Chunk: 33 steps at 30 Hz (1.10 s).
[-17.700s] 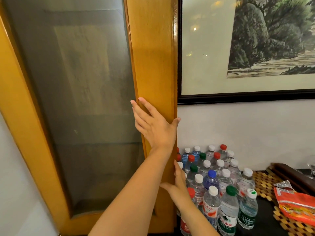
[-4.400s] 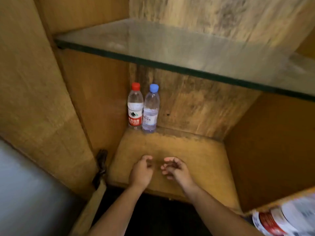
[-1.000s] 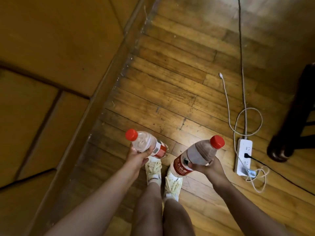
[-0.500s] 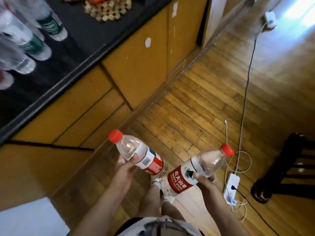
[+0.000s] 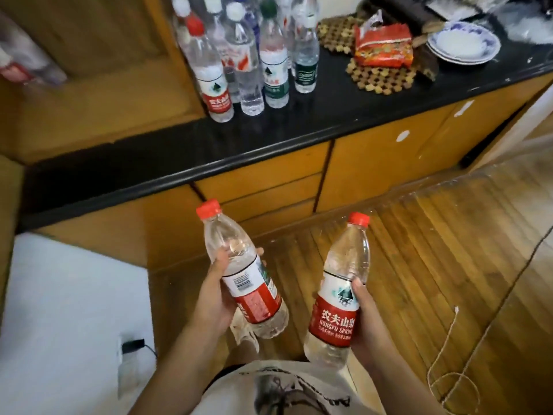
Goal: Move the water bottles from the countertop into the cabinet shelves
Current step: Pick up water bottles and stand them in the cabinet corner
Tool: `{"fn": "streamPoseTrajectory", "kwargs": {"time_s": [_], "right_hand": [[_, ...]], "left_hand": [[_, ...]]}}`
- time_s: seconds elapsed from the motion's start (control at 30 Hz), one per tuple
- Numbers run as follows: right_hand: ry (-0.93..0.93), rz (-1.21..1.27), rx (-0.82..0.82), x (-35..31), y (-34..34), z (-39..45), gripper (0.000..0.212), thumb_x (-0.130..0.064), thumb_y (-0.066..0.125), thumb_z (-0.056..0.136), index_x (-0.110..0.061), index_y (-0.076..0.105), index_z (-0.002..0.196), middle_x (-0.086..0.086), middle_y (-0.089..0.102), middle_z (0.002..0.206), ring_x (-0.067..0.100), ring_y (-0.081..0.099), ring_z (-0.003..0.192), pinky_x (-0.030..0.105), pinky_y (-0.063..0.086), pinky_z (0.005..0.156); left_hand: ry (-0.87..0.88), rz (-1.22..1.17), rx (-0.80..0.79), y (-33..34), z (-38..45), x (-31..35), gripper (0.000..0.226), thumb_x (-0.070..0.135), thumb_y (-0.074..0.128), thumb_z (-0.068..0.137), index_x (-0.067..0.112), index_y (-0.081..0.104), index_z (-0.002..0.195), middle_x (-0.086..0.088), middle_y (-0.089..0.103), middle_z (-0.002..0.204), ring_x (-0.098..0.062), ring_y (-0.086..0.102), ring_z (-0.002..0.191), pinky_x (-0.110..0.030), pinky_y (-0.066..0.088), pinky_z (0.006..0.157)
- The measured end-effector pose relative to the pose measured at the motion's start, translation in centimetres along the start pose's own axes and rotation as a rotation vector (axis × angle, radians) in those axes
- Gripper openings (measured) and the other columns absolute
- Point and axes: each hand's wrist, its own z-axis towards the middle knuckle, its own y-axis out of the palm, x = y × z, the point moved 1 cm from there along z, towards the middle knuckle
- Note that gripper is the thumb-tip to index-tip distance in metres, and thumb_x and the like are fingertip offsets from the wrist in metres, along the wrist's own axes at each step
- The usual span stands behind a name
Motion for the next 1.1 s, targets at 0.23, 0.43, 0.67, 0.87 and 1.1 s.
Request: {"fn": "streamPoseTrajectory", "kwargs": {"time_s": [0.23,0.43,0.67,0.87,1.1], "right_hand": [[0.072,-0.151,-0.094,1.5,11.1,3.7,0.067,-0.052,0.056,0.064,-0.005,0.057,0.112,0.021,0.069,0.090,0.031,0.068,0.073,0.042,0.056,0.070],[0.077,-0.246,-0.146,2.2,20.6,6.9,0.061,-0.050,0.053,0.066,-0.006,0.056,0.109,0.017,0.070,0.084,0.027,0.068,0.068,0.038,0.058,0.063],[0.071,-0.287,-0.231,2.1,27.1,10.4,0.059,-0.053,0.052,0.066,-0.010,0.057,0.106,0.011,0.073,0.081,0.024,0.071,0.068,0.032,0.056,0.056],[0.068,-0.373,-0.256,0.4,31.7,15.0,0.070,-0.056,0.057,0.061,-0.009,0.055,0.113,0.016,0.071,0.090,0.027,0.070,0.074,0.035,0.056,0.060],[-0.071,-0.528,-0.376,-4.6,39.2,21.6,0.064,-0.038,0.076,0.049,-0.031,0.053,0.109,0.002,0.069,0.100,0.021,0.070,0.086,0.031,0.056,0.063]], "left_hand": [[0.068,-0.160,-0.014,-7.7,1.2,6.9,0.064,0.063,0.083,0.037,0.023,0.076,0.086,-0.008,0.073,0.085,-0.022,0.071,0.075,-0.035,0.058,0.070],[0.110,-0.196,0.095,-14.4,3.1,12.6,0.081,0.064,0.084,0.035,0.022,0.065,0.103,-0.006,0.073,0.093,-0.022,0.070,0.080,-0.038,0.056,0.074],[0.082,-0.229,0.159,-17.3,5.5,17.4,0.090,0.060,0.087,0.025,0.019,0.063,0.102,-0.006,0.073,0.090,-0.023,0.069,0.079,-0.040,0.050,0.080],[0.070,-0.261,0.151,-18.0,8.9,20.5,0.095,0.041,0.093,0.011,0.015,0.061,0.097,-0.006,0.072,0.081,-0.025,0.066,0.079,-0.040,0.047,0.077],[0.232,-0.032,0.181,-16.6,15.6,26.8,0.051,0.001,0.062,0.064,0.018,0.055,0.111,0.000,0.072,0.093,-0.020,0.068,0.090,-0.034,0.053,0.075]]}}
